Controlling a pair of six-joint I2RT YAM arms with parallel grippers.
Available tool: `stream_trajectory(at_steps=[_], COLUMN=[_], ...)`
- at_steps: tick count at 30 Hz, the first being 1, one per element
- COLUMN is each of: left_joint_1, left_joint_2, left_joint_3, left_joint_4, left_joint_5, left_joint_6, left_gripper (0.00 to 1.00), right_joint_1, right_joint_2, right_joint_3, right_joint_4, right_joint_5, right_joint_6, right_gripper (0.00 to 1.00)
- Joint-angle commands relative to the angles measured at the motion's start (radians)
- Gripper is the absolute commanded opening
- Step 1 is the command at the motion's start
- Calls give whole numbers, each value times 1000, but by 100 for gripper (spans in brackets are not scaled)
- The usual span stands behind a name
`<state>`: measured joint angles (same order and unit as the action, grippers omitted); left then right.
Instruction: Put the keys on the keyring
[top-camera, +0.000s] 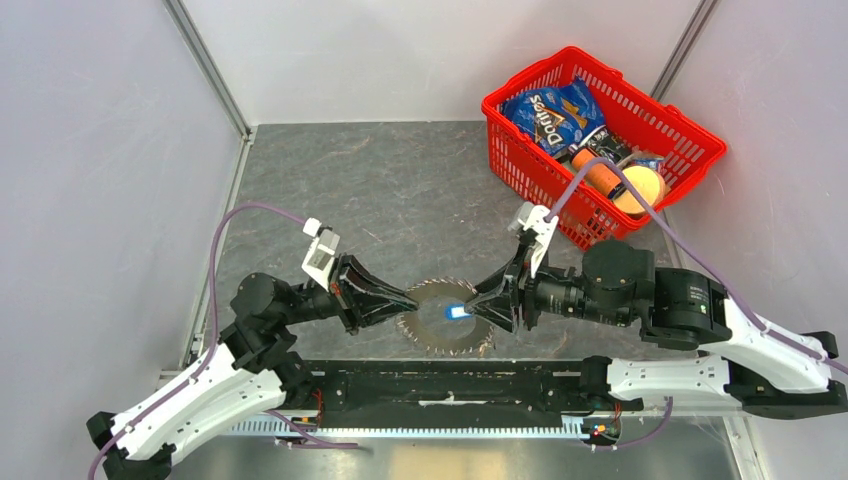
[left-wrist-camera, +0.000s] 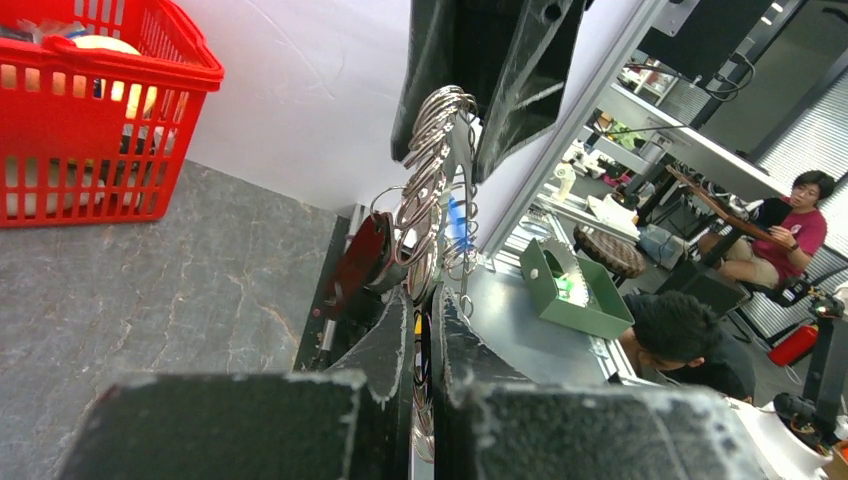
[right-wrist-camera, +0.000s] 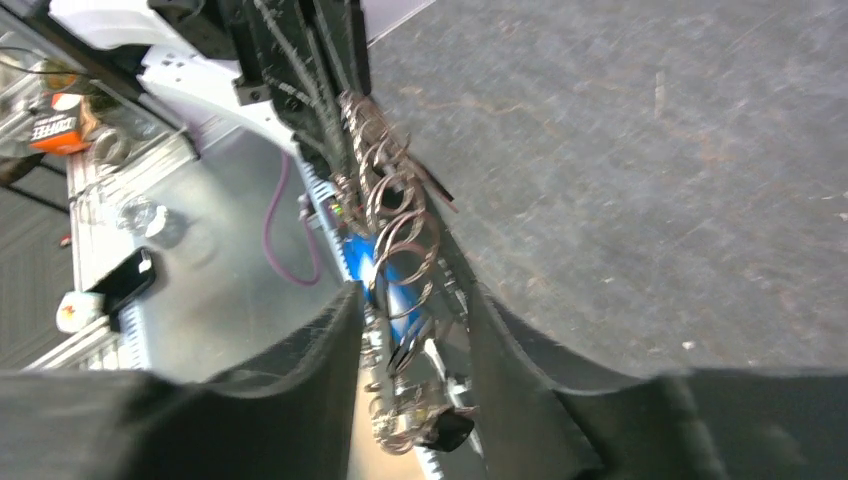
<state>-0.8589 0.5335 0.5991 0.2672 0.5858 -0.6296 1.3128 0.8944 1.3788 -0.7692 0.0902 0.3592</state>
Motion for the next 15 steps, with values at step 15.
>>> stream_trajectory(at_steps=[15], left_joint_1=[0], left_joint_2=[14], left_joint_3=[41], left_joint_4=[51], left_joint_5=[36], left_joint_6=[-3], left_gripper=[2], right_joint_1=[-1], right_joint_2=[-75], right_joint_3=[4], right_joint_4=[82], right_joint_5=[135], right_joint_6=[0], right_gripper=[68])
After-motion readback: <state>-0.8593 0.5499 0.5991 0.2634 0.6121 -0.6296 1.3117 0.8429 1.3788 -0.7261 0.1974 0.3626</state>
